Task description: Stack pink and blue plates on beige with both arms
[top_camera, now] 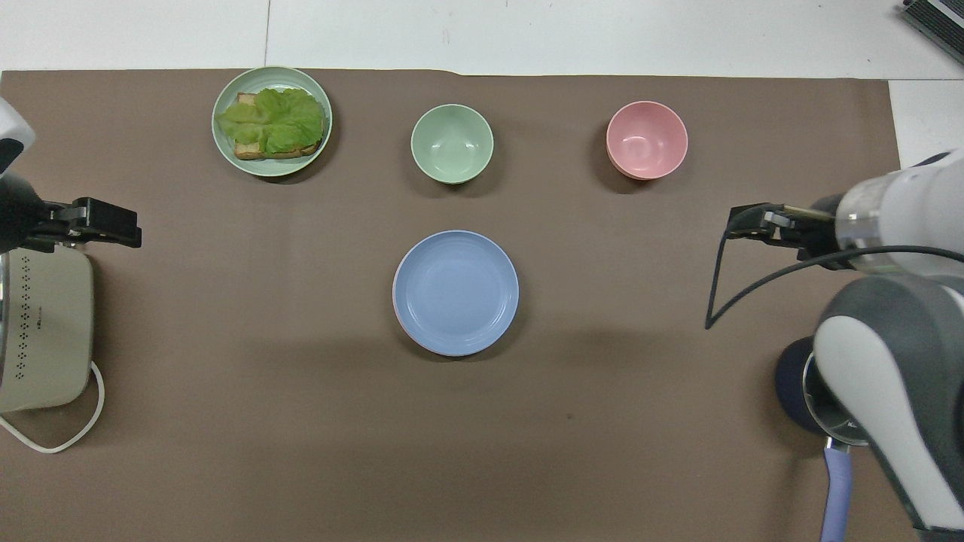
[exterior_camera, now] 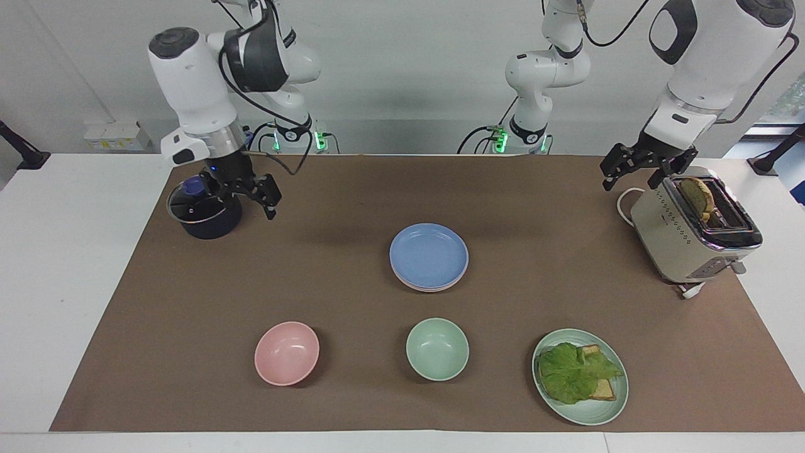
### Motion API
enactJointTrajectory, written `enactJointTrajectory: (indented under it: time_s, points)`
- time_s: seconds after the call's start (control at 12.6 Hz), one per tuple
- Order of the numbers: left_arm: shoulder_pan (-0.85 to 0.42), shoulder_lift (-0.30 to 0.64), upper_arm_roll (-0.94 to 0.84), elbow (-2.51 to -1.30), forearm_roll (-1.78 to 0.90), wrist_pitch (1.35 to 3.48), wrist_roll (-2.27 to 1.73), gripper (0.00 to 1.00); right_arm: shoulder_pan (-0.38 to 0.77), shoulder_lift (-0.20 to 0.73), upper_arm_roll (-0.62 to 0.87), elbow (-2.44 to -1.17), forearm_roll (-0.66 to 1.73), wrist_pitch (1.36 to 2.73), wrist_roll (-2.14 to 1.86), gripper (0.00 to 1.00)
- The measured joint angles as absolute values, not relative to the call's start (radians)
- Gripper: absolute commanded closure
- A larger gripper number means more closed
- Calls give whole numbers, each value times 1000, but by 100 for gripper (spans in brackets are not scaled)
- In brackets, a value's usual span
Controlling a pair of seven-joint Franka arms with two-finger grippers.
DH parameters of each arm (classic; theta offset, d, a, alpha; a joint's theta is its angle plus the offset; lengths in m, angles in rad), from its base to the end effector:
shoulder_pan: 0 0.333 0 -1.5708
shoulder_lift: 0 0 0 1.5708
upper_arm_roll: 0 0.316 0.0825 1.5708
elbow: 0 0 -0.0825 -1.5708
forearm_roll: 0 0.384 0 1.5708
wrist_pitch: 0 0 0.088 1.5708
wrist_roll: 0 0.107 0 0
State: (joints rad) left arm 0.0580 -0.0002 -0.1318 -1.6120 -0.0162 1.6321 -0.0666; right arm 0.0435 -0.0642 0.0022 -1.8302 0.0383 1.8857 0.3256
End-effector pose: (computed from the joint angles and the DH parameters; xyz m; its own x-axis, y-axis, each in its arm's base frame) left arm 0.5580 -0.0429 0.6105 0.9998 -0.0062 0.0192 -0.0065 -0.9998 0.0175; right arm 0.5542 0.0282 0.5644 0.9524 -0.2877 0.1010 -0.2812 -0.9568 -0.0736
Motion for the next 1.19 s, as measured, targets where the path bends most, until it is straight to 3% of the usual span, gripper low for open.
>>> enactJointTrajectory:
  time_s: [0.24,0.48,0.72,1.19]
  points:
    - [58,0,-132,-1612,-16,1632,-67,0,19,-55,3,-1651,-25,1662,307,0]
    - [58,0,-132,-1612,-16,1632,-67,0,21,3,10,-1535,-36,1541,307,0]
    - [58,0,-132,-1612,-16,1632,-67,0,21,46,16,-1473,-36,1511,301,0]
    - [58,0,-132,-1612,-16,1632,-67,0,24,47,21,-1472,-36,1508,239,0]
